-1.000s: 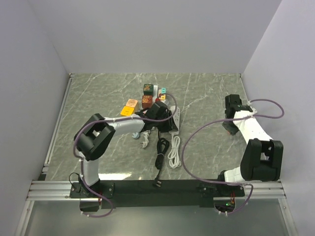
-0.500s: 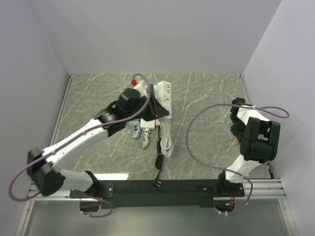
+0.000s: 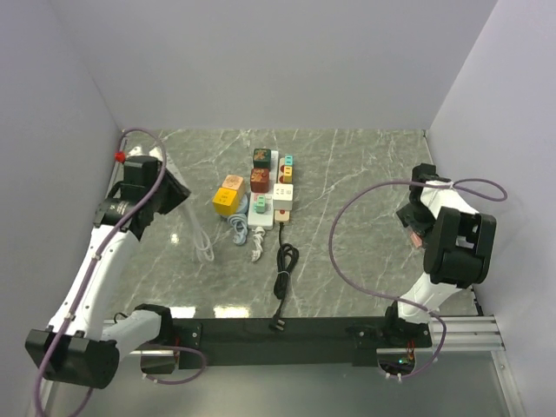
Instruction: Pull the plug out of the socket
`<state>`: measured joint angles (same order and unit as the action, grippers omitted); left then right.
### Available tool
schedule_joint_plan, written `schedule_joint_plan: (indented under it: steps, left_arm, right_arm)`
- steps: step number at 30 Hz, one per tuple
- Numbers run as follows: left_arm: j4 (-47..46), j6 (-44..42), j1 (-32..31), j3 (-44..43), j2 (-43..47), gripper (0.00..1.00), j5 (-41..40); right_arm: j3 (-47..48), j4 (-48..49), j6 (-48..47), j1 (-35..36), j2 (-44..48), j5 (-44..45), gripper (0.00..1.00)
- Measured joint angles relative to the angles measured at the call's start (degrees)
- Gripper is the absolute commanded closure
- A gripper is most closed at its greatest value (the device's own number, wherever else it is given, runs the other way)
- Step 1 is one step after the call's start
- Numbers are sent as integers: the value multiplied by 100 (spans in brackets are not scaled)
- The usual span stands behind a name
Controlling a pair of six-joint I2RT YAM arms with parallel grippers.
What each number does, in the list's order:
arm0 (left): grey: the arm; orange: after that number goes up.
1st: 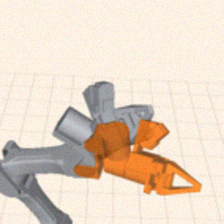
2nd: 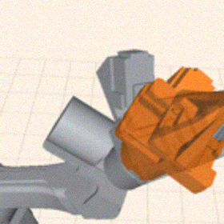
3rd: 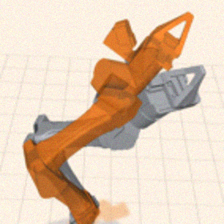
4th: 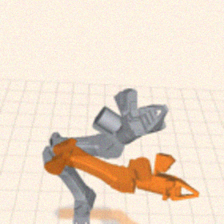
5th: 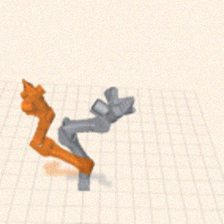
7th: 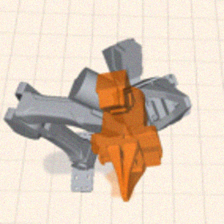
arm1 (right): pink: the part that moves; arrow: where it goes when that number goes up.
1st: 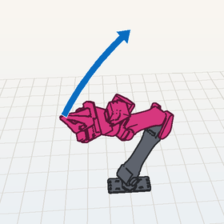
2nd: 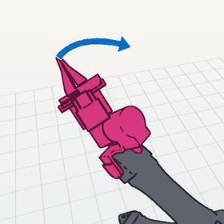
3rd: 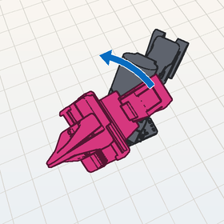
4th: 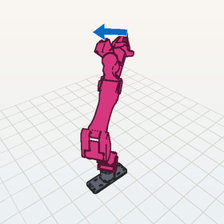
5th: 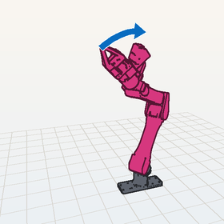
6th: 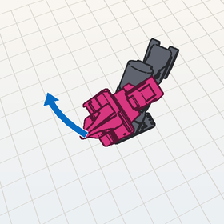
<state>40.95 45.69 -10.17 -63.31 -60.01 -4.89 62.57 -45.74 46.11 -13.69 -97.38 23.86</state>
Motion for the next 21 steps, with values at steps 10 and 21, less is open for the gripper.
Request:
schedule_joint_plan:
  steps: [10, 21]
  left_arm:
    - [-2, -1443, 1733, 13, -1690, 100, -669]
    - [280, -1915, 1786, -1989, -4500, 100, -1860]
  right_arm:
    - [411, -203, -256, 927, 1167, -507, 2]
    - [527, -133, -870, 1834, 1408, -1438, 1]
